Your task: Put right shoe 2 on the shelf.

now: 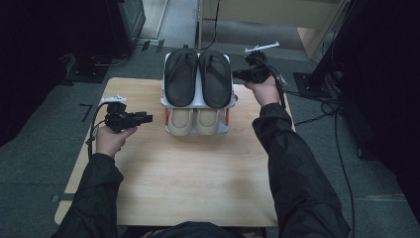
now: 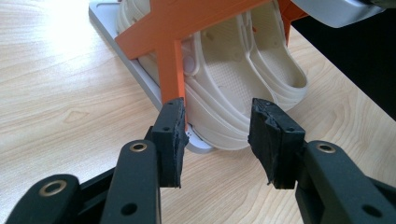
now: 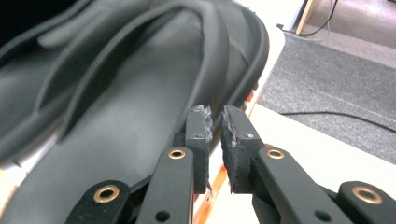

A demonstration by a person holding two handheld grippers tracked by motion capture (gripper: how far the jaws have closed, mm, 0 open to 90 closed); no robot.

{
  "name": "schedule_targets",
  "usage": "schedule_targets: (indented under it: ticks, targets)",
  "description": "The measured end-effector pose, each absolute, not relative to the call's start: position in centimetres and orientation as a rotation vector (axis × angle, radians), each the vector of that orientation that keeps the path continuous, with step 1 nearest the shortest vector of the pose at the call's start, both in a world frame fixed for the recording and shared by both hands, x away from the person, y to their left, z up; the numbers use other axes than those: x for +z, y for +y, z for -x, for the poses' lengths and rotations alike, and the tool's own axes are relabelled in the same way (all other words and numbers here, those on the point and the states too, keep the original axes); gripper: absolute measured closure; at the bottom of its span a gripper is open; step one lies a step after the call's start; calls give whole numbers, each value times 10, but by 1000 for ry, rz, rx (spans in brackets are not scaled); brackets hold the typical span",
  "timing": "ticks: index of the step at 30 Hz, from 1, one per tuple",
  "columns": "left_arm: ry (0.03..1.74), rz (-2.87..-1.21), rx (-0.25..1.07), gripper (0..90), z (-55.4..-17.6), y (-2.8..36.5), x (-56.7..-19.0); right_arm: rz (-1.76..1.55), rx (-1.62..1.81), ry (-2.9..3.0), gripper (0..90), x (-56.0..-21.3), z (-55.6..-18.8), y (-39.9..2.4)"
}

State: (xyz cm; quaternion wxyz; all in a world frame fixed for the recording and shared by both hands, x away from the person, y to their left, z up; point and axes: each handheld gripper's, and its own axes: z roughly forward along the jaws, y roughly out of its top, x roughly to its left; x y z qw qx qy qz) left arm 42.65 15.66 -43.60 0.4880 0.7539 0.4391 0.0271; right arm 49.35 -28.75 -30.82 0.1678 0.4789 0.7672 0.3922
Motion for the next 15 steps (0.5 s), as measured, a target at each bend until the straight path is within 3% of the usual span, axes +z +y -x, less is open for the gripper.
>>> schedule_targets:
  ticks: [15]
  targets:
    - [1067, -1849, 68, 554, -427, 154, -439, -1349, 1223, 2223, 757, -331, -483, -282]
